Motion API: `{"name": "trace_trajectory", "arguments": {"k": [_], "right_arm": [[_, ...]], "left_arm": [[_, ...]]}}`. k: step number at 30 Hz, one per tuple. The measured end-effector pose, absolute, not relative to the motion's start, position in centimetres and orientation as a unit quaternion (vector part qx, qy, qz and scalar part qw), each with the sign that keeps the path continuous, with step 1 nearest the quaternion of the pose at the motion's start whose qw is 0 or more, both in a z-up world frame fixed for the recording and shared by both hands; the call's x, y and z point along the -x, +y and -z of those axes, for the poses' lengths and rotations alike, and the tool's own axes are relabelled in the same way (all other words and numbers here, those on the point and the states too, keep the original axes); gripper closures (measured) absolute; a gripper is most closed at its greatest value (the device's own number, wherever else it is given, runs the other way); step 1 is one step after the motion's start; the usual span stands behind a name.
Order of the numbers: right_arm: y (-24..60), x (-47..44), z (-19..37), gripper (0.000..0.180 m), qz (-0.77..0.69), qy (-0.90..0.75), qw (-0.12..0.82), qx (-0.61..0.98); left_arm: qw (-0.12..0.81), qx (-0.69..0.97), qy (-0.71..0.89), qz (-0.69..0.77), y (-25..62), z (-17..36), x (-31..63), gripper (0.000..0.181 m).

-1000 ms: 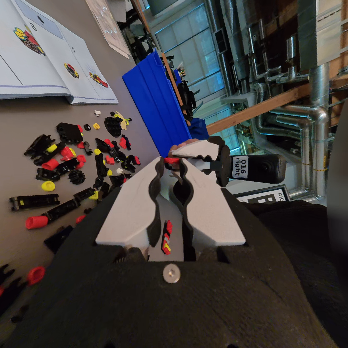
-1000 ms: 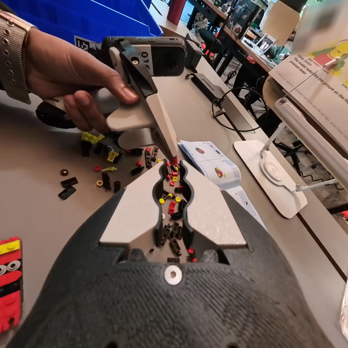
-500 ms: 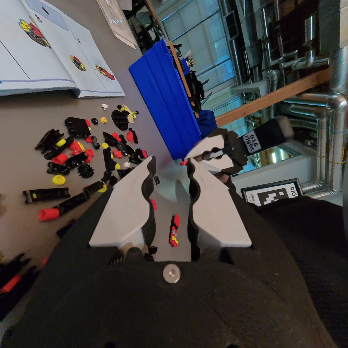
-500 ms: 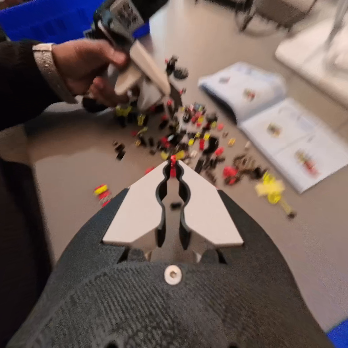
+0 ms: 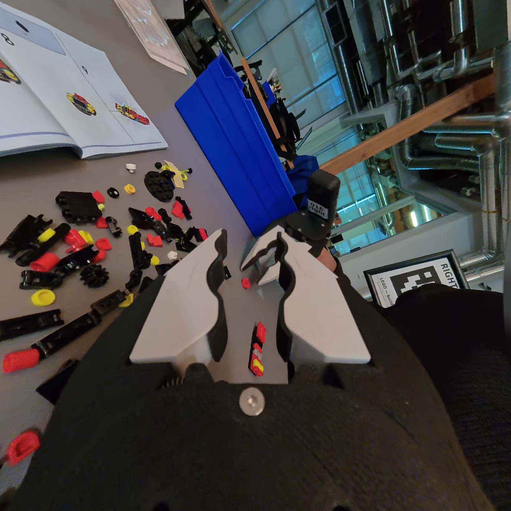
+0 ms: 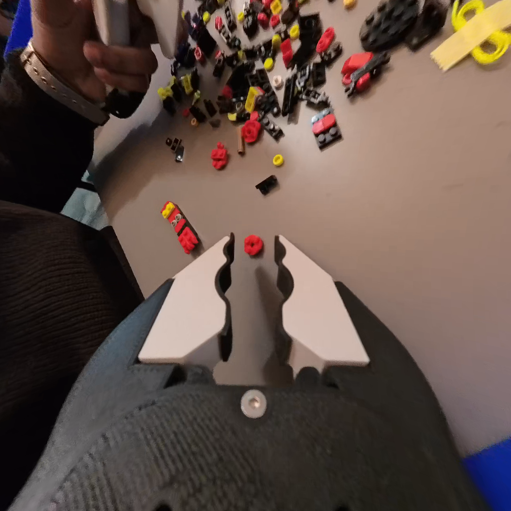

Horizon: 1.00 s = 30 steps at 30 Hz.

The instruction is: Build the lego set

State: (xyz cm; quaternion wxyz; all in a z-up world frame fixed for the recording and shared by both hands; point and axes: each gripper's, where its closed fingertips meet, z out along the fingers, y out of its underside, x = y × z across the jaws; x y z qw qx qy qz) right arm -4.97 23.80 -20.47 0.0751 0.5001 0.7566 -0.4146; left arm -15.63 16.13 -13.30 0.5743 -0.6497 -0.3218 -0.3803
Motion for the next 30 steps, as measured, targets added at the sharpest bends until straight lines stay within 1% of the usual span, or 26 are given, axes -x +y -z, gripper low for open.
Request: {"name": "trace_trajectory", "arguments": {"k": [1,2,4,6,7,8,10,12,14,16,17,18,19,21,24,25,28,30], "right_arm": [[23.8,5.3,20.0,0.151,0.422,0.759,0.061,-0.492],[23.8,5.7,19.4,0.151,0.434,0.763,0.037,-0.478],[23.8,7.1,17.4,0.148,0.461,0.773,-0.046,-0.434],[24.2,8.5,15.3,0.149,0.471,0.779,-0.161,-0.382],[24.6,9.3,14.3,0.146,0.468,0.774,-0.221,-0.364],[24.9,10.0,13.7,0.147,0.463,0.77,-0.267,-0.349],[24.9,11.0,13.6,0.148,0.442,0.767,-0.314,-0.344],[24.2,12.0,13.5,0.15,0.434,0.759,-0.341,-0.346],[23.3,12.9,12.8,0.151,0.436,0.745,-0.38,-0.332],[22.9,14.0,12.3,0.155,0.417,0.734,-0.441,-0.305],[22.7,14.5,12.2,0.16,0.406,0.728,-0.466,-0.295],[22.5,15.1,12.1,0.171,0.402,0.72,-0.486,-0.29],[22.3,15.8,11.7,0.18,0.407,0.706,-0.501,-0.292],[21.7,17.2,11.1,0.18,0.427,0.686,-0.503,-0.307],[22.0,19.6,10.1,0.178,0.458,0.662,-0.469,-0.364],[22.3,20.4,9.6,0.176,0.466,0.658,-0.45,-0.385],[22.7,22.7,6.9,0.18,0.488,0.647,-0.418,-0.41],[22.5,23.5,4.9,0.18,0.528,0.629,-0.393,-0.414]], "left_arm": [[0.574,0.651,-0.322,0.379,16.1,13.3,15.7,0.146],[0.575,0.65,-0.323,0.377,16.0,13.4,15.8,0.146],[0.581,0.645,-0.326,0.375,15.7,13.2,16.2,0.147],[0.592,0.637,-0.329,0.369,15.3,12.9,16.7,0.147],[0.597,0.635,-0.333,0.36,15.1,12.8,17.1,0.146],[0.6,0.636,-0.343,0.342,14.9,13.0,17.7,0.142],[0.598,0.65,-0.362,0.299,14.3,13.6,18.9,0.135],[0.582,0.682,-0.357,0.263,13.9,14.3,19.1,0.134],[0.578,0.702,-0.354,0.219,13.6,14.2,19.5,0.142],[0.586,0.718,-0.342,0.155,13.2,13.8,20.0,0.159],[0.586,0.729,-0.331,0.119,13.1,13.8,20.3,0.164],[0.584,0.742,-0.319,0.079,12.9,13.8,20.6,0.169],[0.574,0.754,-0.318,0.029,12.7,14.2,21.2,0.174],[0.558,0.767,-0.314,-0.05,12.7,14.7,22.0,0.181],[0.544,0.775,-0.309,-0.093,13.8,15.0,21.4,0.181],[0.54,0.773,-0.312,-0.118,13.7,15.0,21.5,0.181],[0.514,0.77,-0.312,-0.214,12.3,14.6,23.3,0.181],[0.51,0.766,-0.334,-0.205,11.6,14.7,24.2,0.181]]}}
